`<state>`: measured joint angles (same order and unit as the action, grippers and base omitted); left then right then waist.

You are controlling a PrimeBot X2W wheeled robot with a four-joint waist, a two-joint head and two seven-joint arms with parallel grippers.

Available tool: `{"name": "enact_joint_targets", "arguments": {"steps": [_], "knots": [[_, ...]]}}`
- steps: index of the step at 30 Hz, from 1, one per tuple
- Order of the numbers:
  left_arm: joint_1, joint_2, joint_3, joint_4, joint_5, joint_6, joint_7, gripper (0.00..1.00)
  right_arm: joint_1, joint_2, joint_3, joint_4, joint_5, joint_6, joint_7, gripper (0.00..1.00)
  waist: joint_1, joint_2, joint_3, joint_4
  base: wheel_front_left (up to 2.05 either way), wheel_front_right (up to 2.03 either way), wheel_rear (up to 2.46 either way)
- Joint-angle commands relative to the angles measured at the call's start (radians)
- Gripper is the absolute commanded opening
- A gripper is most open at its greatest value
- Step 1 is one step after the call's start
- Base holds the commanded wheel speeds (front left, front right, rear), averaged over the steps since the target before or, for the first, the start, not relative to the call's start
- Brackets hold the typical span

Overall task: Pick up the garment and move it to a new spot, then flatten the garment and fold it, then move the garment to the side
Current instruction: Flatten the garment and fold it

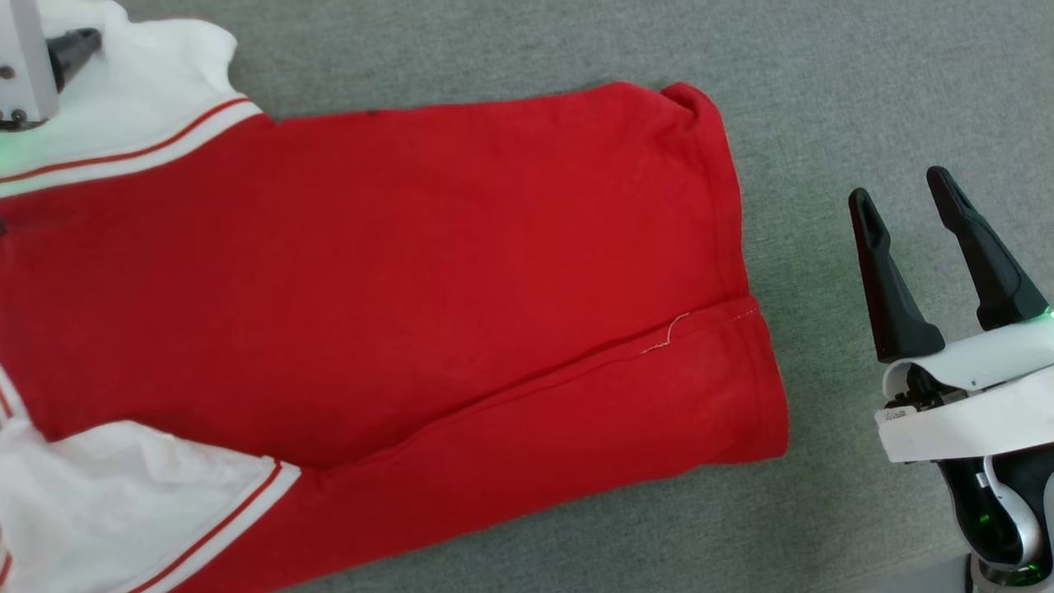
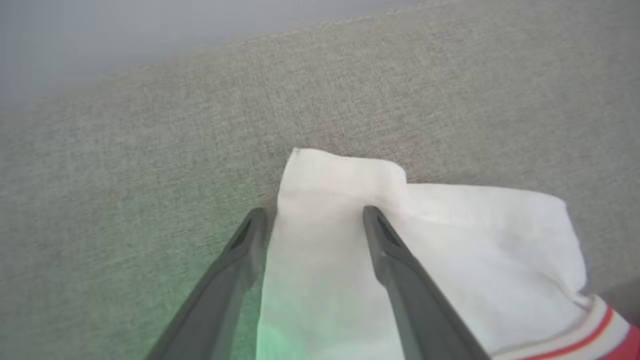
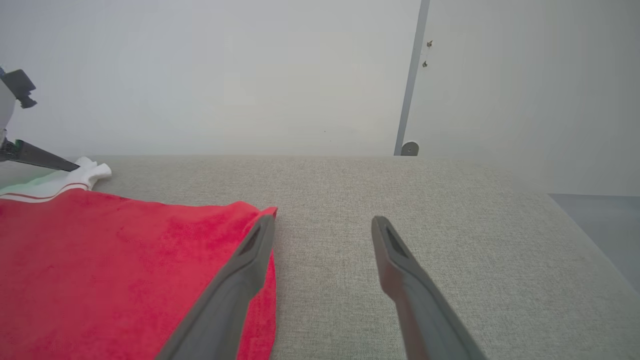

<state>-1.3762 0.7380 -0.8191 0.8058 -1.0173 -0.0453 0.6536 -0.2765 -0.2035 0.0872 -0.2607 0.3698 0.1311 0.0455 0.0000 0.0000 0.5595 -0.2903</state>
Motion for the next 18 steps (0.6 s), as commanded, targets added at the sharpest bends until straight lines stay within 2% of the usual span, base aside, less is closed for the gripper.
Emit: {"name": "enact_joint_targets", "arguments": {"steps": [1,6,7,8,9,14,18], "knots": [[-0.012,-0.003,-0.004,0.006,0.005,-0.002,0.006,1.0,-0.007,0.003,0.001,0.003,0.006,-0.001,-0.005,1.0,0.0,0.0,0.011,-0.01,0.0,0.0,0.0],[-0.014,-0.031,-0.019,0.063,0.004,0.0,0.037,1.0,-0.019,0.007,0.006,0.011,0.017,-0.001,0.006,1.0,0.0,0.0,0.021,-0.017,0.0,0.0,0.0],[-0.015,-0.036,-0.022,0.073,0.006,0.002,0.038,0.93,-0.019,0.008,0.008,0.012,0.024,-0.001,0.012,1.0,0.0,0.0,0.022,-0.018,0.0,0.0,0.0],[-0.014,-0.041,-0.024,0.083,0.005,0.001,0.043,0.3,-0.018,0.01,0.011,0.014,0.03,-0.001,0.02,1.0,0.0,0.0,0.023,-0.019,0.0,0.0,0.0],[-0.014,-0.046,-0.027,0.091,0.002,-0.004,0.05,0.0,-0.019,0.01,0.014,0.017,0.038,-0.001,0.035,1.0,0.0,0.0,0.024,-0.019,0.0,0.0,0.0],[-0.028,-0.062,-0.022,0.119,-0.006,-0.021,0.032,0.0,-0.04,0.015,0.024,0.012,0.082,-0.001,0.142,1.0,0.0,0.0,0.02,-0.011,0.0,0.0,0.0],[-0.038,-0.081,-0.02,0.139,-0.013,-0.028,0.023,0.0,-0.091,0.024,0.019,0.013,0.101,-0.001,0.275,1.0,0.0,0.0,0.011,0.004,0.0,0.0,0.0]]}}
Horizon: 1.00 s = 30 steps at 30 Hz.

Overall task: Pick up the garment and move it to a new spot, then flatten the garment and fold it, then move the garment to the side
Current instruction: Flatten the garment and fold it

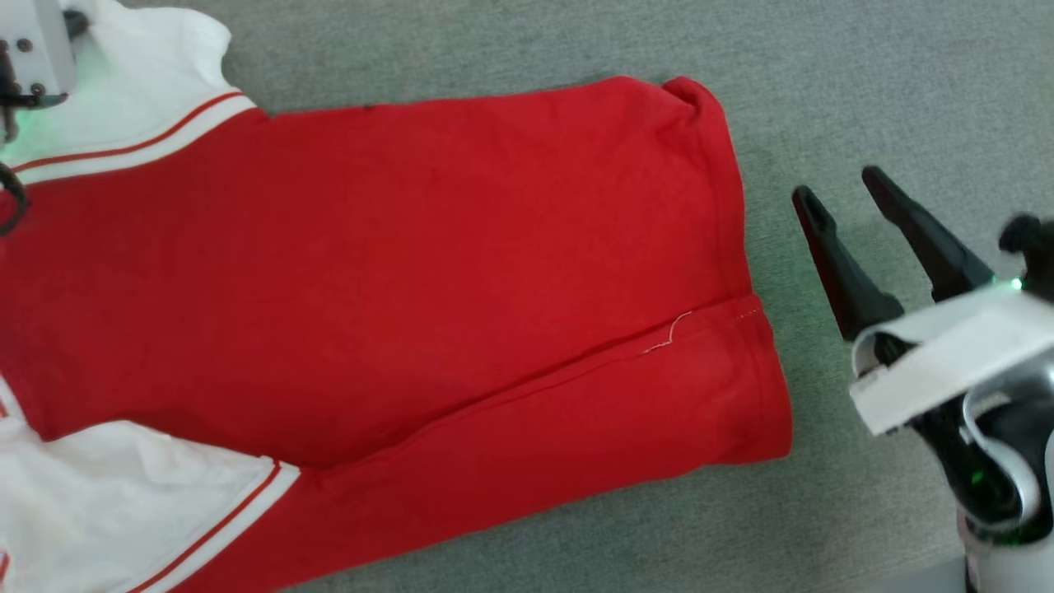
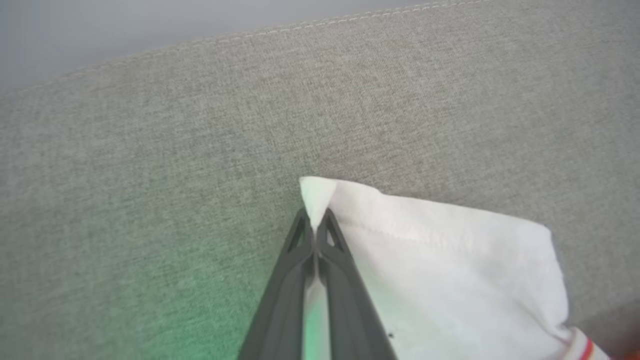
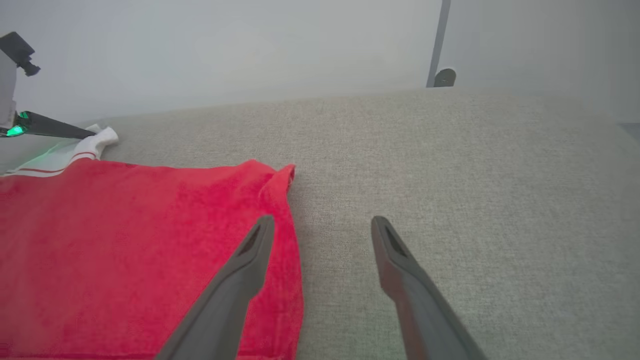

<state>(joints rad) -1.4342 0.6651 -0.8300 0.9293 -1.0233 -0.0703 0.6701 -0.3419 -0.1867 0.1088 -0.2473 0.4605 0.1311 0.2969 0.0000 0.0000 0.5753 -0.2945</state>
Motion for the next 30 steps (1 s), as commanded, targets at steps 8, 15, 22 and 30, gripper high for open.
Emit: {"name": "enact_joint_targets", "arguments": {"steps": [8,15,22,30], "knots": [[-0.004,-0.06,-0.007,0.055,-0.017,-0.02,-0.015,0.0,-0.225,0.009,0.023,0.094,0.025,-0.001,0.292,1.0,0.0,0.0,-0.009,0.051,0.0,0.0,0.0],[-0.03,-0.109,-0.017,0.08,-0.015,-0.035,-0.033,0.0,-0.399,0.004,0.042,0.279,0.027,-0.001,0.422,1.0,0.0,0.0,-0.002,0.093,0.0,0.0,0.0],[-0.05,-0.143,-0.028,0.1,-0.013,-0.047,-0.05,0.0,-0.525,0.016,0.066,0.476,0.061,-0.001,0.532,1.0,0.0,0.0,0.004,0.118,0.0,0.0,0.0],[-0.057,-0.166,-0.036,0.122,-0.021,-0.054,-0.064,0.0,-0.6,0.006,0.151,0.616,0.1,-0.001,0.611,0.0,0.0,0.0,0.002,0.13,0.0,0.0,0.0]]}}
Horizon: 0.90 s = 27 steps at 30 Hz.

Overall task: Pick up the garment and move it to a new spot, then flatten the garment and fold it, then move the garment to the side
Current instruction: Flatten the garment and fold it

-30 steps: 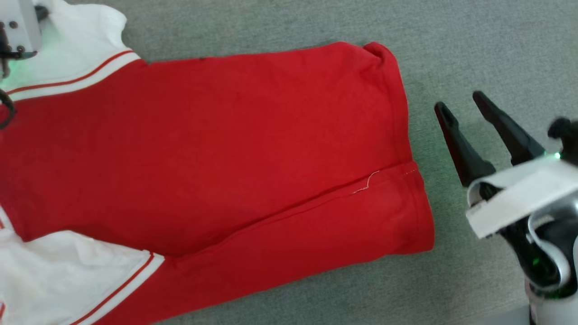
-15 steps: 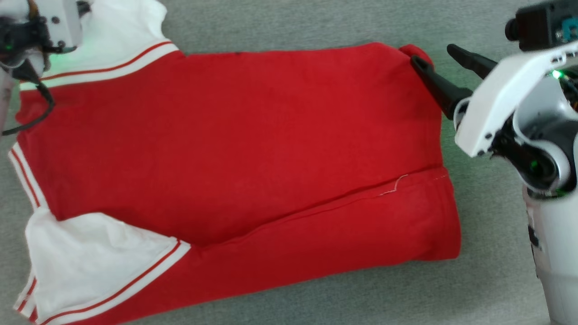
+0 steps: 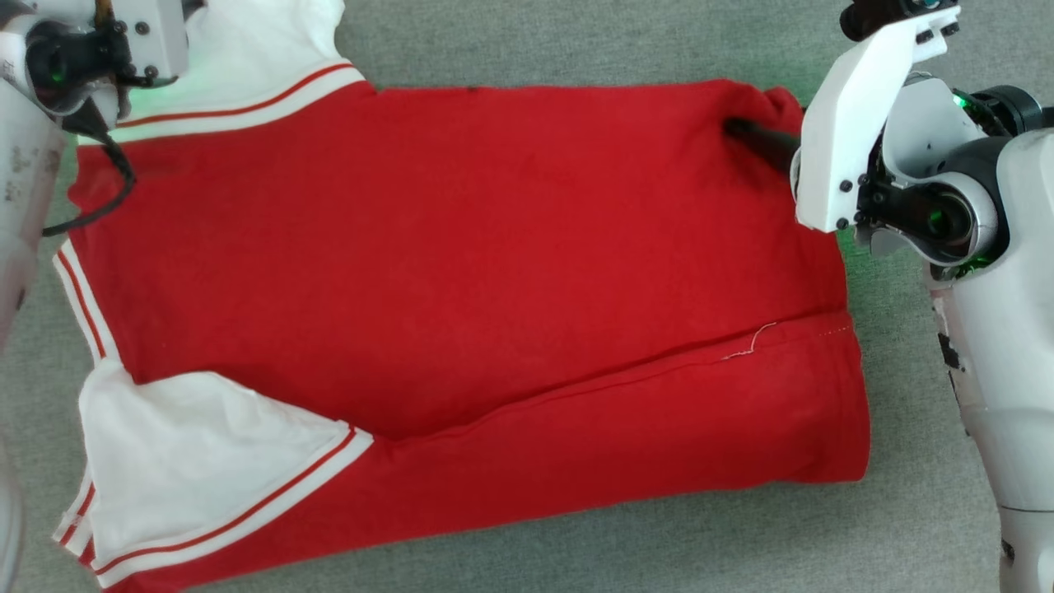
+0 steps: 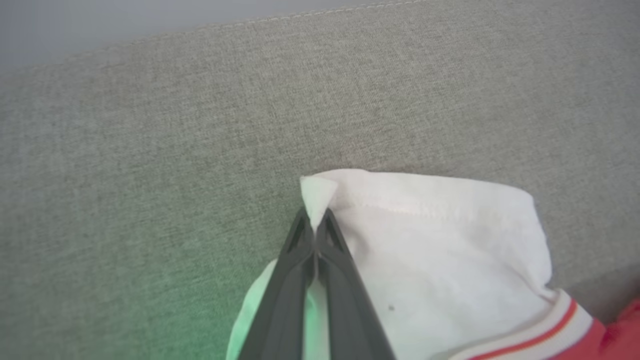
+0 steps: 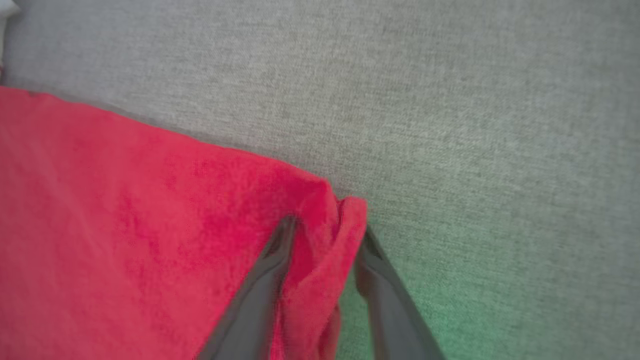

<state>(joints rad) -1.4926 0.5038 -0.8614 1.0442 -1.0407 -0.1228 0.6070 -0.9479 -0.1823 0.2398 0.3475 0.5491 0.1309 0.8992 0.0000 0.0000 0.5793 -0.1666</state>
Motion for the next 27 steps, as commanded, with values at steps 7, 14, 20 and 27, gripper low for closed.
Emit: {"name": "enact_joint_targets", "arguments": {"steps": [7,14,20,27], "knots": [[0.012,-0.015,0.01,0.002,-0.031,-0.008,-0.049,0.0,-0.015,-0.033,0.045,0.036,0.038,0.0,-0.044,0.0,0.0,0.0,-0.036,0.023,0.0,0.0,0.0],[0.038,-0.001,0.015,-0.058,-0.073,-0.008,-0.059,0.0,0.024,-0.082,0.067,0.024,0.052,0.0,-0.124,0.0,0.0,0.0,-0.101,0.054,0.0,0.0,0.0],[0.1,0.039,-0.005,-0.173,-0.121,-0.008,-0.051,0.0,0.097,-0.148,0.091,-0.004,0.065,0.0,-0.18,0.0,0.0,0.0,-0.19,0.101,0.0,0.0,0.0],[0.201,0.098,-0.033,-0.297,-0.144,-0.008,-0.034,0.0,0.224,-0.229,0.103,-0.075,0.1,0.0,-0.206,0.0,0.0,0.0,-0.3,0.159,0.0,0.0,0.0]]}}
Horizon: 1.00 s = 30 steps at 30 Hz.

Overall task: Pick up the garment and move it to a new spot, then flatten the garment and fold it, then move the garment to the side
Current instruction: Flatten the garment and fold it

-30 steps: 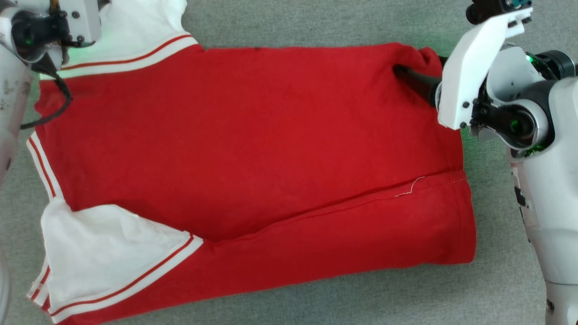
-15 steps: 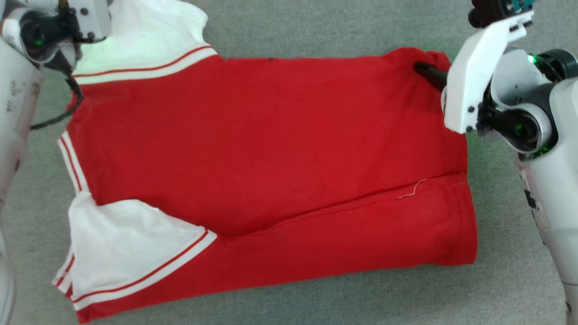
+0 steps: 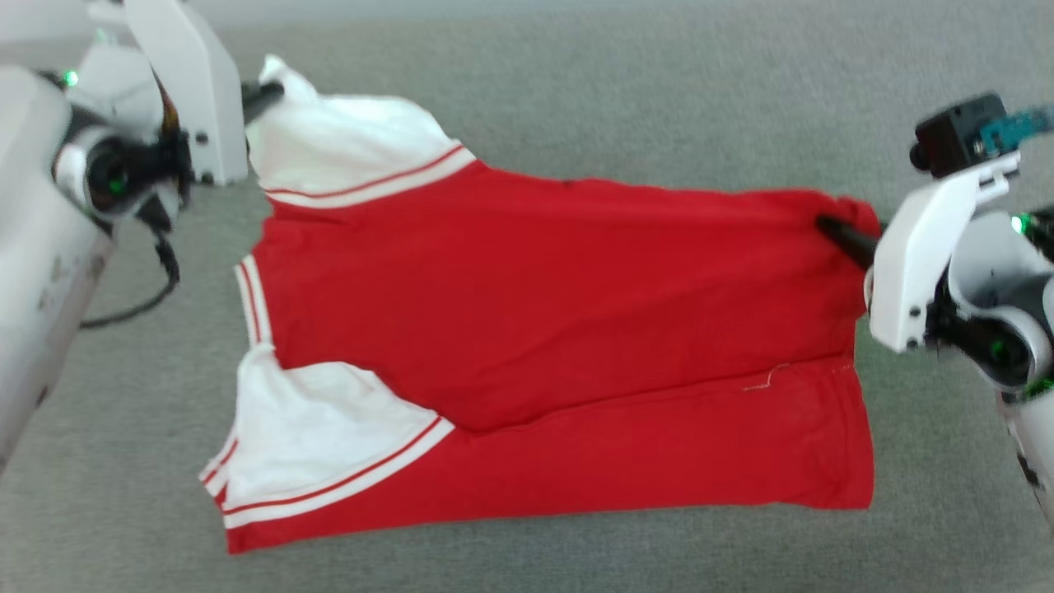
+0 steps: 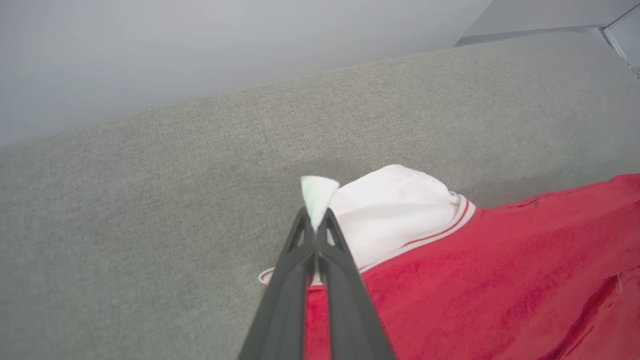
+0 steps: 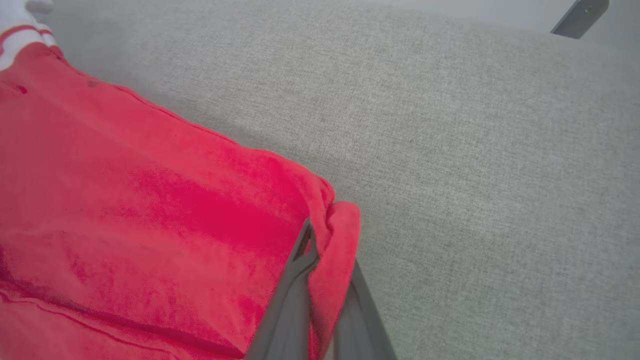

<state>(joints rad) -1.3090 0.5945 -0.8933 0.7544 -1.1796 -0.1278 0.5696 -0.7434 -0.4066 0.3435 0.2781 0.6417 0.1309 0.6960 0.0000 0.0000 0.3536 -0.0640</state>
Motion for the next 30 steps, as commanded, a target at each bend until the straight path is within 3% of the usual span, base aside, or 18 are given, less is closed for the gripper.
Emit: {"name": "enact_joint_targets", "arguments": {"steps": [1,6,15,19,23,28,29,30], "knots": [[0.035,0.017,-0.004,-0.028,-0.008,0.0,0.009,0.0,0.04,-0.013,0.001,-0.017,0.015,0.0,-0.002,0.0,0.0,0.0,-0.089,0.063,0.0,0.0,0.0],[0.142,0.076,-0.019,-0.167,-0.023,0.057,0.036,0.0,0.141,-0.062,0.012,-0.095,0.056,0.0,0.002,0.0,0.0,0.0,-0.146,0.094,0.0,0.0,0.0],[0.39,0.219,-0.029,-0.529,-0.089,0.244,0.065,0.0,0.288,-0.114,-0.016,-0.191,0.083,0.0,0.007,0.0,0.0,0.0,-0.185,0.113,0.0,0.0,0.0],[0.486,0.256,-0.029,-0.65,-0.127,0.313,0.054,0.0,0.331,-0.115,-0.032,-0.205,0.08,0.0,0.014,0.0,0.0,0.0,-0.186,0.112,0.0,0.0,0.0],[0.555,0.274,-0.036,-0.718,-0.147,0.35,0.039,0.0,0.363,-0.113,-0.04,-0.211,0.07,0.0,0.026,0.0,0.0,0.0,-0.182,0.109,0.0,0.0,0.0],[0.612,0.263,-0.05,-0.737,-0.168,0.364,0.027,0.0,0.385,-0.102,-0.043,-0.218,0.062,0.0,0.034,0.0,0.0,0.0,-0.18,0.103,0.0,0.0,0.0],[0.62,0.26,-0.052,-0.733,-0.171,0.365,0.024,0.18,0.387,-0.101,-0.043,-0.216,0.057,0.0,0.034,0.0,0.0,0.0,-0.18,0.102,0.0,0.0,0.0],[0.628,0.257,-0.051,-0.728,-0.178,0.367,0.021,0.32,0.386,-0.098,-0.042,-0.215,0.055,0.0,0.033,0.11,0.0,0.0,-0.182,0.101,0.0,0.0,0.0]]}}
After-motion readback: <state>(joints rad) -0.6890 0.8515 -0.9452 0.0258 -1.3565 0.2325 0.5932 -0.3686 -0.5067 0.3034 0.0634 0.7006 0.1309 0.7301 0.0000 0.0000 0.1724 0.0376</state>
